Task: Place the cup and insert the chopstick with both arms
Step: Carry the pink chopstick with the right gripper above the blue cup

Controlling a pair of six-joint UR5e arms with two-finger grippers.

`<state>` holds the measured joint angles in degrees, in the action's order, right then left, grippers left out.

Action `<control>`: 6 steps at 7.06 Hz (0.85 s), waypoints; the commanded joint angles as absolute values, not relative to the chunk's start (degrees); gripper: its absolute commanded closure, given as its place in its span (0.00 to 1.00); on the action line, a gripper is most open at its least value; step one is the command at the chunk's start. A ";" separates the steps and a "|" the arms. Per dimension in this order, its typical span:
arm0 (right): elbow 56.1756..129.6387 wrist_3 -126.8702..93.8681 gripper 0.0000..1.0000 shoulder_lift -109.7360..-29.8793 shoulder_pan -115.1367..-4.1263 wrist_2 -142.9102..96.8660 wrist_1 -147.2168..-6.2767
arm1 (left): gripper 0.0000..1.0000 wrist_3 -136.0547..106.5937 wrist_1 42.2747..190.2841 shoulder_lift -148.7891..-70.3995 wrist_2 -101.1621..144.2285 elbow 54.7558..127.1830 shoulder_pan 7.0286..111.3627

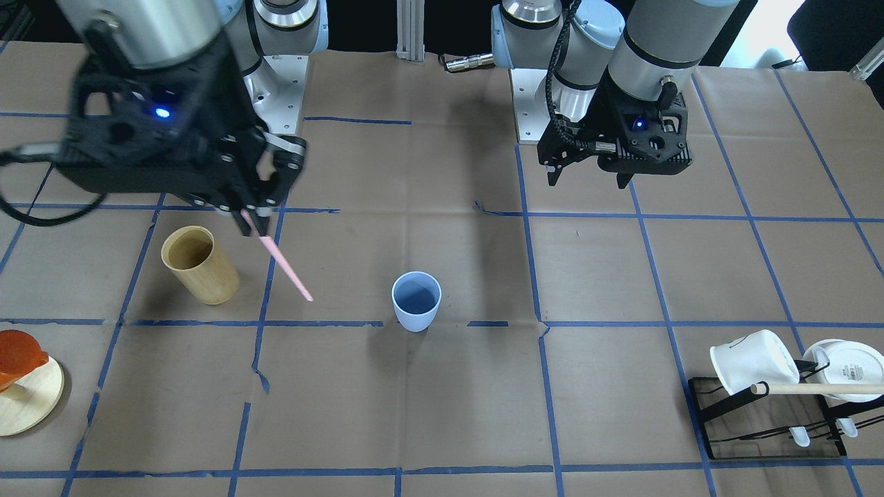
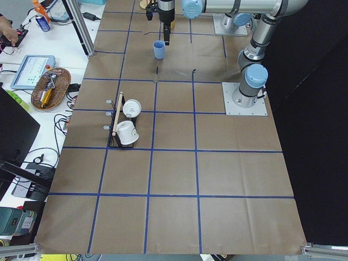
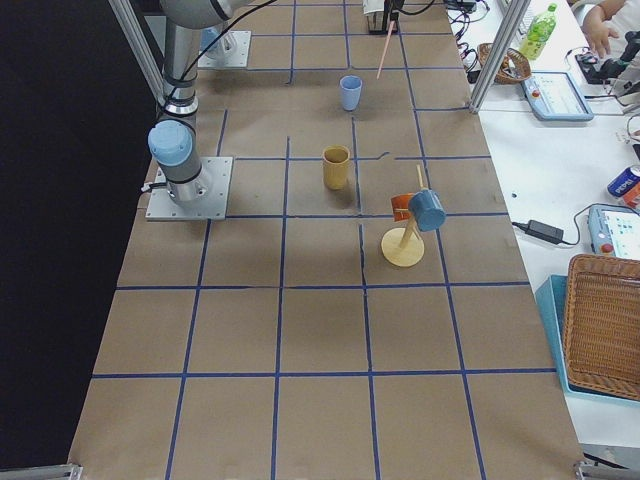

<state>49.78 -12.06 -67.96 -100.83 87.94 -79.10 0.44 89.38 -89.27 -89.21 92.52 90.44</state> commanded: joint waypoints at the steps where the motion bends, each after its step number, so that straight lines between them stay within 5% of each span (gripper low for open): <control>1: 51.58 -17.22 0.98 -65.75 -103.62 83.27 -82.44 | 0.00 0.44 89.38 -89.30 -89.12 92.55 90.44; 6: 74.74 -19.86 0.98 -70.47 -110.39 86.83 -106.46 | 0.00 0.44 89.38 -89.21 -89.21 92.64 90.44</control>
<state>68.41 -19.71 -68.16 -110.13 86.36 -99.97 0.44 89.38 -89.21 -89.20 92.62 90.44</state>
